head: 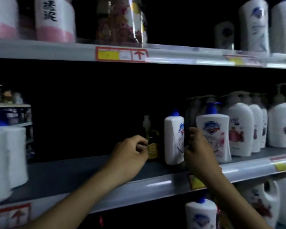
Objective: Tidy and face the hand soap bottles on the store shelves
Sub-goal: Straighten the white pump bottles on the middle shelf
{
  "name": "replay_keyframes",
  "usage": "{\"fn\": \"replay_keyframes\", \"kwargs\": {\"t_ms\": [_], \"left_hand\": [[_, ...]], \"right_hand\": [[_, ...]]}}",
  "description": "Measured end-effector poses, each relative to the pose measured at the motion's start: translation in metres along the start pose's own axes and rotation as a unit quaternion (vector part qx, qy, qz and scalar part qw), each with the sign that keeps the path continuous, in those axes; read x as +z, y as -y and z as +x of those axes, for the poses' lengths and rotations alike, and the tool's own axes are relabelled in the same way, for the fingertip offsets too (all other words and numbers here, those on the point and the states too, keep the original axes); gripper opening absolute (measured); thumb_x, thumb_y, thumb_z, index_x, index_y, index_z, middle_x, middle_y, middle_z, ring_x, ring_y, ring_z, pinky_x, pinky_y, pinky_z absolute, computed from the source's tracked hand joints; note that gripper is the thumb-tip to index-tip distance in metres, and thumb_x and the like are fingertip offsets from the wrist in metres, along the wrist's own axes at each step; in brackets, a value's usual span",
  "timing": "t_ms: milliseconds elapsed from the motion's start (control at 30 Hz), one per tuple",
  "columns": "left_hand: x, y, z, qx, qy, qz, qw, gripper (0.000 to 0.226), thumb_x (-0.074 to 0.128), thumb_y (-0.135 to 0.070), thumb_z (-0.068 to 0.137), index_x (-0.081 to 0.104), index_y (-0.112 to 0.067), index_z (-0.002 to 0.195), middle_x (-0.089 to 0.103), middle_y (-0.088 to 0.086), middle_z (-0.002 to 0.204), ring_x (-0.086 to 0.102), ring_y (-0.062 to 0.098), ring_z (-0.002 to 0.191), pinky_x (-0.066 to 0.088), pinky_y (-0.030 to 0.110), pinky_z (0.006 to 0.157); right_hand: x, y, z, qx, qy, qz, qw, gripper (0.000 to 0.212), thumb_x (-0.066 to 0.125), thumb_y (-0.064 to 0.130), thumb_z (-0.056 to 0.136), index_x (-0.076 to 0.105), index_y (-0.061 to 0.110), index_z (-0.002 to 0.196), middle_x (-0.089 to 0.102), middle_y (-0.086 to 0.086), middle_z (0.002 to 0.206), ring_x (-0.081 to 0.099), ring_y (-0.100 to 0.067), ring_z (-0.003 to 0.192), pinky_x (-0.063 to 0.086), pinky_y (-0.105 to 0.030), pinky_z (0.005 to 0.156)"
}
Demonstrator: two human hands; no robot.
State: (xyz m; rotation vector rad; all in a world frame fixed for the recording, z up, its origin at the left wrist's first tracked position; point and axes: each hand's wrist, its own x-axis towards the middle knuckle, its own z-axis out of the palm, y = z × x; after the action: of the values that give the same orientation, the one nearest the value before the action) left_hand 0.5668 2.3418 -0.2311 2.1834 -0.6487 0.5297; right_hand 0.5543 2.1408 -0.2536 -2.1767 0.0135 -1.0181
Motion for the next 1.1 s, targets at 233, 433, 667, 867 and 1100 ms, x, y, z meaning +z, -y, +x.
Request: {"fn": "replay_keyframes", "kwargs": {"t_ms": [233, 433, 667, 867, 1100], "left_hand": [[0.054, -0.020, 0.047, -0.025, 0.065, -0.022, 0.997, 0.024, 0.060, -0.020, 0.087, 0.058, -0.019, 0.111, 0.069, -0.001, 0.099, 0.065, 0.019, 0.095, 0.051, 0.037, 0.089], [0.045, -0.009, 0.034, -0.017, 0.058, 0.020, 0.998, 0.019, 0.062, -0.027, 0.087, 0.054, -0.019, 0.102, 0.064, 0.000, 0.102, 0.061, 0.019, 0.095, 0.046, 0.027, 0.081], [0.005, 0.012, 0.006, -0.045, 0.017, 0.034, 0.998, 0.019, 0.056, -0.021, 0.092, 0.057, -0.016, 0.110, 0.063, 0.003, 0.114, 0.059, 0.021, 0.106, 0.046, 0.030, 0.089], [-0.038, 0.025, -0.027, -0.053, -0.060, 0.053, 0.995, 0.015, 0.045, -0.018, 0.096, 0.055, -0.018, 0.106, 0.062, 0.009, 0.113, 0.059, 0.025, 0.104, 0.049, 0.039, 0.089], [-0.097, 0.041, -0.063, -0.012, -0.155, 0.128, 0.980, 0.021, 0.043, -0.013, 0.097, 0.053, -0.012, 0.116, 0.061, 0.009, 0.120, 0.058, 0.023, 0.107, 0.048, 0.030, 0.084]], "right_hand": [[-0.004, -0.013, 0.034, 0.131, 0.205, 0.068, 0.968, 0.051, 0.056, 0.002, 0.083, 0.043, 0.016, 0.131, 0.062, -0.010, 0.113, 0.059, -0.025, 0.106, 0.050, -0.042, 0.096], [-0.016, -0.014, 0.032, 0.106, 0.251, 0.085, 0.959, 0.041, 0.074, 0.003, 0.074, 0.060, 0.020, 0.108, 0.069, 0.000, 0.100, 0.065, -0.016, 0.095, 0.054, -0.038, 0.091], [0.001, 0.022, 0.012, 0.055, 0.290, 0.113, 0.949, 0.054, 0.084, 0.017, 0.069, 0.051, 0.020, 0.112, 0.069, 0.004, 0.099, 0.067, -0.006, 0.088, 0.054, -0.019, 0.071], [0.044, 0.064, -0.010, -0.029, 0.251, 0.148, 0.956, 0.074, 0.093, 0.013, 0.053, 0.053, 0.021, 0.115, 0.073, 0.001, 0.102, 0.071, -0.011, 0.092, 0.058, -0.042, 0.087], [0.101, 0.119, -0.032, -0.075, 0.226, 0.166, 0.957, 0.071, 0.089, 0.014, 0.059, 0.049, 0.023, 0.117, 0.069, 0.011, 0.103, 0.066, -0.001, 0.093, 0.055, -0.023, 0.081]]}}
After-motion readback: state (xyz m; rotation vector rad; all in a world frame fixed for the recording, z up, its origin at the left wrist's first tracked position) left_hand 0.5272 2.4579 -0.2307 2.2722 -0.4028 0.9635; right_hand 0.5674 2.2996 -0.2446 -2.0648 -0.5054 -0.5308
